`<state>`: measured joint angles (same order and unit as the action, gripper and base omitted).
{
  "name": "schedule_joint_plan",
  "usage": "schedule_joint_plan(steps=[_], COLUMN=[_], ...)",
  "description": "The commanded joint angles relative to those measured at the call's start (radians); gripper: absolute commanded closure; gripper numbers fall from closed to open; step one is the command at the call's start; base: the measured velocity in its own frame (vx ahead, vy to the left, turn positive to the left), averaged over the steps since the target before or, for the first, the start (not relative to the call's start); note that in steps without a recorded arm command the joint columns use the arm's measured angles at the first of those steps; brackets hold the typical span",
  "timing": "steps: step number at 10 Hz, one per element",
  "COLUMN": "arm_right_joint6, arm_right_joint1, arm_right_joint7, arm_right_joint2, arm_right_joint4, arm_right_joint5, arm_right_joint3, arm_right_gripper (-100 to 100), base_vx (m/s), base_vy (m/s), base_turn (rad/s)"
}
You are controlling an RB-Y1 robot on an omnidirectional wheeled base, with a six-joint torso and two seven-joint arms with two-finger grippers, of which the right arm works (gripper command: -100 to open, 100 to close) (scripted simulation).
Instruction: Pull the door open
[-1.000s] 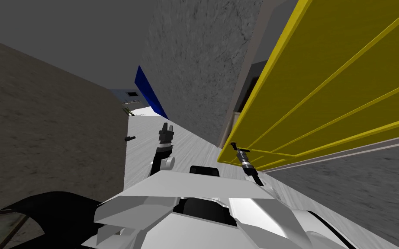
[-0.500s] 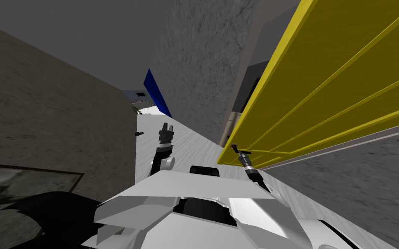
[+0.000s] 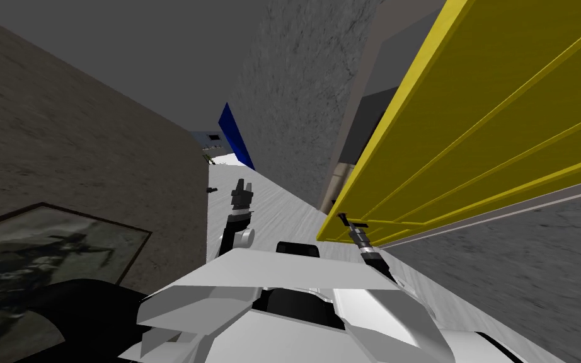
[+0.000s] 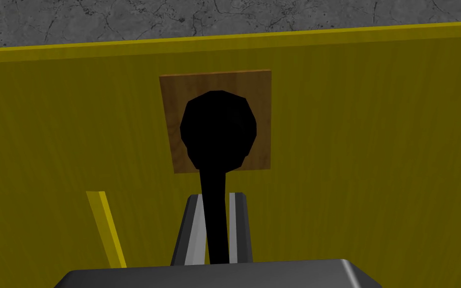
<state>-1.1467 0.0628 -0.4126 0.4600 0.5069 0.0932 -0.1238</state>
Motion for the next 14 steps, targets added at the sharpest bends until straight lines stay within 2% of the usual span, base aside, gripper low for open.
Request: schedule_joint_plan(steps=[1,2,5,6,7,9,10,14], arm_right_joint6=[-0.039,-0.039,-0.073,-0.093,-0.093,-0.12,-0.098,-0.137], arm_right_joint1=[0.013,0.013,0.033,0.044,0.044,0.059,0.066,0.08], arm_right_joint7=[-0.012,-0.012,-0.023,-0.029,-0.029,-0.038,-0.033,-0.038], arm_right_joint2=[0.012,0.012,0.025,0.032,0.032,0.042,0.039,0.045], arm_right_joint4=[-0.021,-0.02,-0.029,-0.033,-0.033,-0.039,-0.013,-0.035], arm_right_joint5=[0.0,0.0,-0.001,-0.002,-0.002,-0.002,-0.003,0.001], arm_right_joint3=[-0.005,-0.005,-0.012,-0.016,-0.016,-0.022,-0.021,-0.029], arm_right_gripper=[100,100,100,100,100,100,100,100], base_vx=[-0.129,-0.113,-0.09,-0.14,-0.098,-0.109,-0.06,-0.191], base_vy=[-0.056,-0.043,-0.033,-0.06,-0.039,-0.024,-0.015,-0.07], base_turn=[0.152,0.072,0.075,0.138,0.061,0.085,0.018,0.18])
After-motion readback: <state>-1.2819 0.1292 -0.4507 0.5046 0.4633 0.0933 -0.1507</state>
